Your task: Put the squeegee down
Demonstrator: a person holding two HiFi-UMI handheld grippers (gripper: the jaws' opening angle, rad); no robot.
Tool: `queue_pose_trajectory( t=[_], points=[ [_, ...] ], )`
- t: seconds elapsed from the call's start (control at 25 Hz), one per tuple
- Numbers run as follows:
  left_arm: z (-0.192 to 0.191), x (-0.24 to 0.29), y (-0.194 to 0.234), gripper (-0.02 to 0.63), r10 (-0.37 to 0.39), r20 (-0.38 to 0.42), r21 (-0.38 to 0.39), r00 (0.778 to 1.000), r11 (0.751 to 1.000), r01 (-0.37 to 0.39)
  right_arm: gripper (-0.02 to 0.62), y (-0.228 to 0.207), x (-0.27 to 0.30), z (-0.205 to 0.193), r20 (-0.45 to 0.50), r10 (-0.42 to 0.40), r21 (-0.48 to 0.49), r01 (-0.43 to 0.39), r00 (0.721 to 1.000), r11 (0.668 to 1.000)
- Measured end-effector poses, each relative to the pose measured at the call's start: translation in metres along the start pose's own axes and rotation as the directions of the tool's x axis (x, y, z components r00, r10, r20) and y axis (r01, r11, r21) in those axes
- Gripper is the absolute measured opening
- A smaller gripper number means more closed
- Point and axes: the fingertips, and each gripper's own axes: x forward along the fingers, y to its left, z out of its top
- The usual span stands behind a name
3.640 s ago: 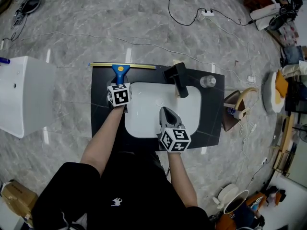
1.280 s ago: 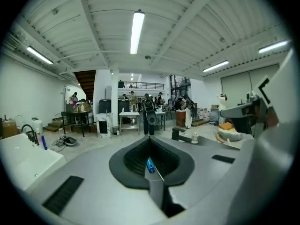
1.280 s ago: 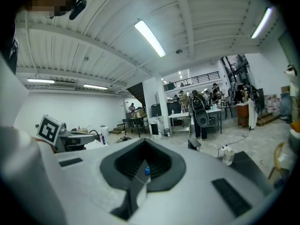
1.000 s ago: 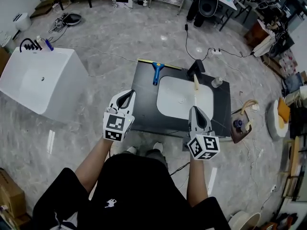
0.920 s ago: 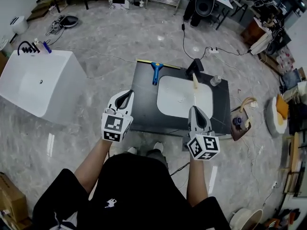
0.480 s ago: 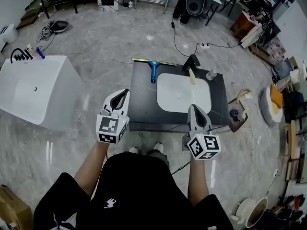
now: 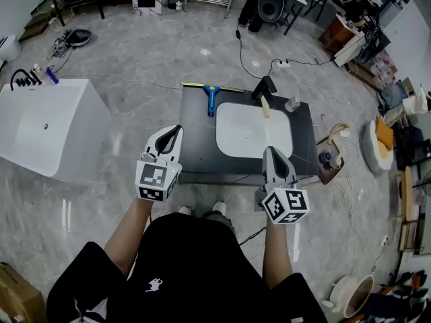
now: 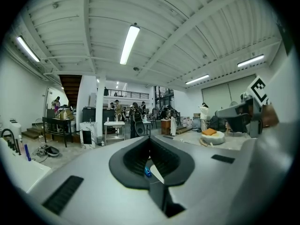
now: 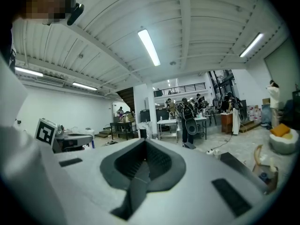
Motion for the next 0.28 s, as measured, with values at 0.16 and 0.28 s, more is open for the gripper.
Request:
queue_pose_trajectory(
  t=[0.16,0.28],
  points=[
    [-0.001,0.006,-0.002,0.003,-0.005,-0.005,0.003,1.0,1.0,0.005,0.002,-0.004,0.003,-0.003,-0.002,0.003,0.002,-0.003,1.0,1.0],
    [-0.005,0.015,-0.003,0.003,-0.004,-0.011,0.006,1.0,1.0,0.004,0.002,-0.009,0.008,-0.006,-0.003,0.005,0.001,-0.005,1.0,1.0]
  ],
)
